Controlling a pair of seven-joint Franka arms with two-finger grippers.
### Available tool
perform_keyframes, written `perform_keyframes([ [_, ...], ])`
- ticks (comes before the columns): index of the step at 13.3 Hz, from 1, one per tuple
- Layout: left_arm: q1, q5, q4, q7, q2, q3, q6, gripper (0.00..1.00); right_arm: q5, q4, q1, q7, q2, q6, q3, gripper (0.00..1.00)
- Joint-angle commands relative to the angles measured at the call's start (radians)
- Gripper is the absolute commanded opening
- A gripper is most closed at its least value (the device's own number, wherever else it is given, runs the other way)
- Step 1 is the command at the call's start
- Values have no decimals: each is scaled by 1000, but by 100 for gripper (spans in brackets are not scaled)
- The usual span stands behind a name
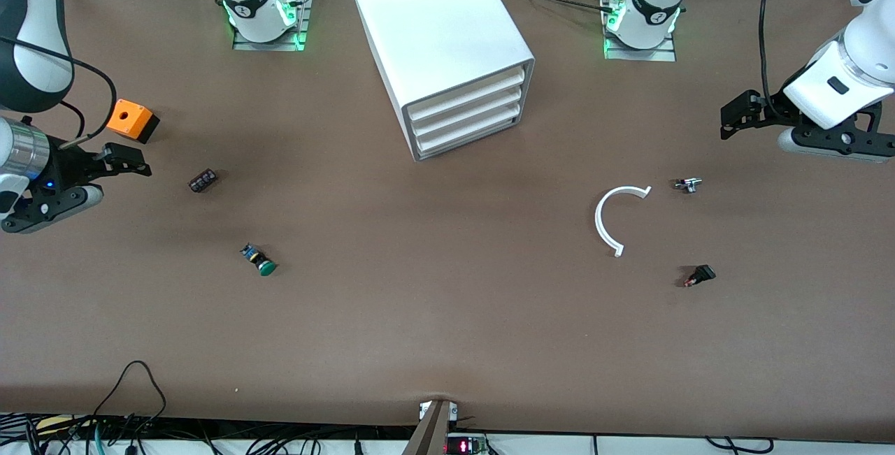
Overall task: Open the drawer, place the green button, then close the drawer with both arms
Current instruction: 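Reach the right gripper to the green button while the left gripper reaches the drawer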
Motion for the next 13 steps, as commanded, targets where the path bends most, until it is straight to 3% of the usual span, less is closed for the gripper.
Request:
perform_keyframes([
  [1, -1, 18, 31, 6, 13, -1, -21, 100, 17, 25, 16, -26, 34, 3, 0, 100],
  [4, -5, 17, 32, 14, 24, -1, -38, 100, 37, 27, 31, -117, 106, 46, 0, 100],
  [9, -44, -12, 46, 23, 77, -14, -207, 100, 60, 30, 32, -277, 192, 124, -2, 100],
  [13, -41, -223, 44, 130, 155, -22, -311, 100, 62, 27, 32, -280, 241, 198, -2, 100],
])
